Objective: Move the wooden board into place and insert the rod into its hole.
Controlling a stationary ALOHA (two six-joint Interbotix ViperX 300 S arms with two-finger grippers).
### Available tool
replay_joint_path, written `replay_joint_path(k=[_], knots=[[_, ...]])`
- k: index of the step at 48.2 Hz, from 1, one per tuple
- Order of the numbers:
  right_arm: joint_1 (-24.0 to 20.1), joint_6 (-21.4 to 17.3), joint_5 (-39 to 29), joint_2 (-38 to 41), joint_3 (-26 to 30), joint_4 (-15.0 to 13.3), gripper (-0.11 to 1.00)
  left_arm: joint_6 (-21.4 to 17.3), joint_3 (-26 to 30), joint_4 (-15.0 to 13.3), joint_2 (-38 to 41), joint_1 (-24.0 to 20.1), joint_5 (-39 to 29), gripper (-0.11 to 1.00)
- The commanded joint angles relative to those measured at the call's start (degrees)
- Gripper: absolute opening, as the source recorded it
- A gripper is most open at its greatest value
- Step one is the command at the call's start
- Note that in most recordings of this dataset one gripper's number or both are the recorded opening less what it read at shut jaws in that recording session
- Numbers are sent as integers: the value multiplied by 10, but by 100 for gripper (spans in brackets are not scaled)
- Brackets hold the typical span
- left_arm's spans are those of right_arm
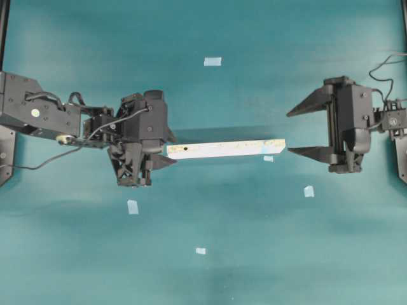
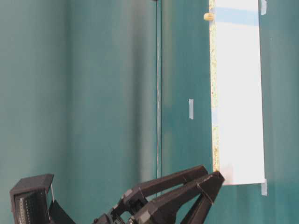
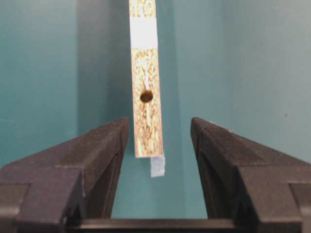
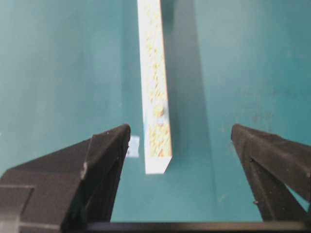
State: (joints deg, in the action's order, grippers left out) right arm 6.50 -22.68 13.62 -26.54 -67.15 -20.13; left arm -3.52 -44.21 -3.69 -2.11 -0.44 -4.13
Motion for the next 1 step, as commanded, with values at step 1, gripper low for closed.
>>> replay_joint_path(k=[1], knots=[[-4, -1, 4, -5, -3, 2, 95, -1, -1, 1, -20, 0, 2, 52]])
